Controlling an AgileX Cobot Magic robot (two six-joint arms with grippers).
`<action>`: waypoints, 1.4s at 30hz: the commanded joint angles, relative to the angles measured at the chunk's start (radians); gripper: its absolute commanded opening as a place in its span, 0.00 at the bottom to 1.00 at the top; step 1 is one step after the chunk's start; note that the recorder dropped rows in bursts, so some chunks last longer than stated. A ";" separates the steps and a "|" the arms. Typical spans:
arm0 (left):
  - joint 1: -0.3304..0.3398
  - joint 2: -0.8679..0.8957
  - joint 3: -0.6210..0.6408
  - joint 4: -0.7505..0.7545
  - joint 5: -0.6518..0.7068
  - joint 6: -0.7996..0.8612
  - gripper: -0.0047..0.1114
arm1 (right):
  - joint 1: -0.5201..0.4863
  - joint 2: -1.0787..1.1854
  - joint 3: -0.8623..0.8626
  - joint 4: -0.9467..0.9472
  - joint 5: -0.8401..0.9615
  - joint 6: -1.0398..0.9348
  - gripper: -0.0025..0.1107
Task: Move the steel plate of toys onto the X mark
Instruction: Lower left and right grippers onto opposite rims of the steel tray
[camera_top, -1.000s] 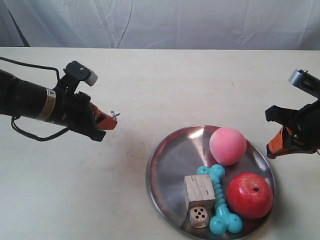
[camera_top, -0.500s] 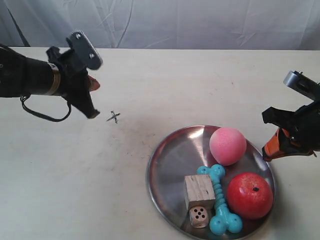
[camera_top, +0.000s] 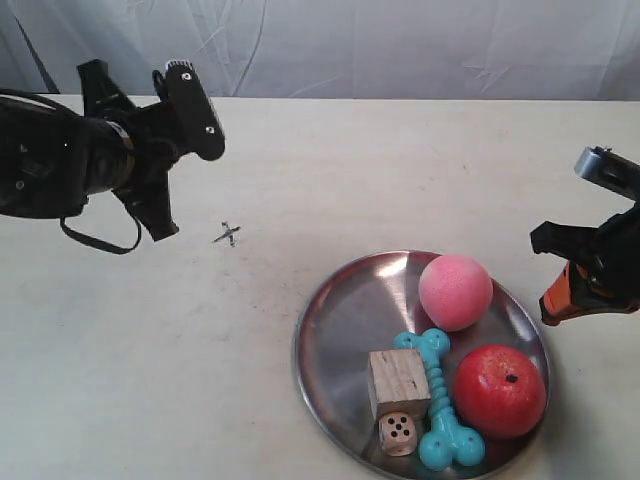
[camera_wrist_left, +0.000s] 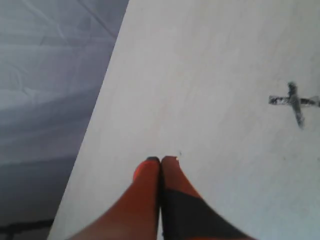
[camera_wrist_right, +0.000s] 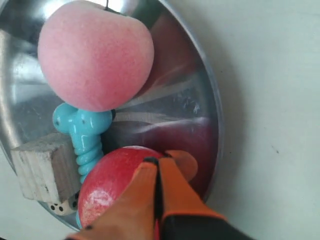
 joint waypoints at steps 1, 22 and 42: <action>0.003 -0.006 -0.050 -0.499 0.138 0.032 0.04 | 0.000 -0.008 -0.004 0.009 0.014 0.000 0.01; 0.236 0.092 -0.049 -2.462 0.251 1.150 0.07 | 0.000 -0.006 0.027 -0.044 -0.028 -0.026 0.09; 0.111 0.366 -0.054 -2.526 0.272 1.229 0.36 | 0.000 0.112 0.115 -0.054 -0.196 0.072 0.47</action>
